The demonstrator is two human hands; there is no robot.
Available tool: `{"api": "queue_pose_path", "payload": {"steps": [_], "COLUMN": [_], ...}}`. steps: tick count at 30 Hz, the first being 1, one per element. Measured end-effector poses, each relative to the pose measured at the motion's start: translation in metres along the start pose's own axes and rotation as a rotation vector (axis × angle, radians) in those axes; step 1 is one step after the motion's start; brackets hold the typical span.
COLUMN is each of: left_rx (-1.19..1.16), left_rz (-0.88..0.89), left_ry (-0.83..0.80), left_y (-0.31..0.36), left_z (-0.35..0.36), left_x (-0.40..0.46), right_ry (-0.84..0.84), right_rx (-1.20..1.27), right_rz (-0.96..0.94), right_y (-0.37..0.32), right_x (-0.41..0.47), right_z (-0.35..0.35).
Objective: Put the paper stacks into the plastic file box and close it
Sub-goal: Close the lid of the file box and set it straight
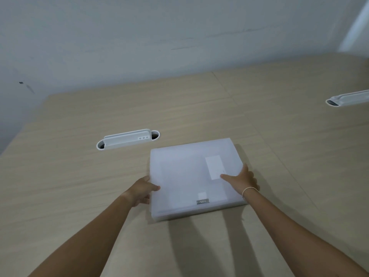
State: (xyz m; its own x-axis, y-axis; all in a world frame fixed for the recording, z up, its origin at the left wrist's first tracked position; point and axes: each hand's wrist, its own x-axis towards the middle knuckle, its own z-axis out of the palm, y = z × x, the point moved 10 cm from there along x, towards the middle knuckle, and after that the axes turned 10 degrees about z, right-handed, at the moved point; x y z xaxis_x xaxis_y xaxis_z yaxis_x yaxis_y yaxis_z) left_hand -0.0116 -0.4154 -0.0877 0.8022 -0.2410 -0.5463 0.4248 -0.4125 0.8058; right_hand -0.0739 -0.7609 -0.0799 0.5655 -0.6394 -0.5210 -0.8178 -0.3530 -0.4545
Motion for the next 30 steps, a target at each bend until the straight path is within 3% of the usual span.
{"api": "queue_pose_path", "payload": {"steps": [6, 17, 26, 30], "left_rx": [-0.068, -0.124, -0.153, -0.135], "left_rz": [0.014, 0.025, 0.093, 0.077], "left_ry": [0.104, 0.300, 0.304, 0.227], "left_y": [-0.002, -0.030, -0.051, -0.054], "left_z": [-0.047, -0.200, -0.262, -0.264], "left_x": [-0.008, -0.026, 0.002, 0.011], "right_ry": [-0.076, -0.187, -0.111, -0.072], "right_rx": [0.063, 0.133, -0.038, -0.082], "right_rz": [-0.036, -0.166, -0.165, -0.155], "right_y": [-0.031, -0.144, -0.188, -0.191], "right_x": [-0.020, -0.082, -0.092, -0.090], "right_z": [0.026, 0.127, 0.186, 0.191]}}
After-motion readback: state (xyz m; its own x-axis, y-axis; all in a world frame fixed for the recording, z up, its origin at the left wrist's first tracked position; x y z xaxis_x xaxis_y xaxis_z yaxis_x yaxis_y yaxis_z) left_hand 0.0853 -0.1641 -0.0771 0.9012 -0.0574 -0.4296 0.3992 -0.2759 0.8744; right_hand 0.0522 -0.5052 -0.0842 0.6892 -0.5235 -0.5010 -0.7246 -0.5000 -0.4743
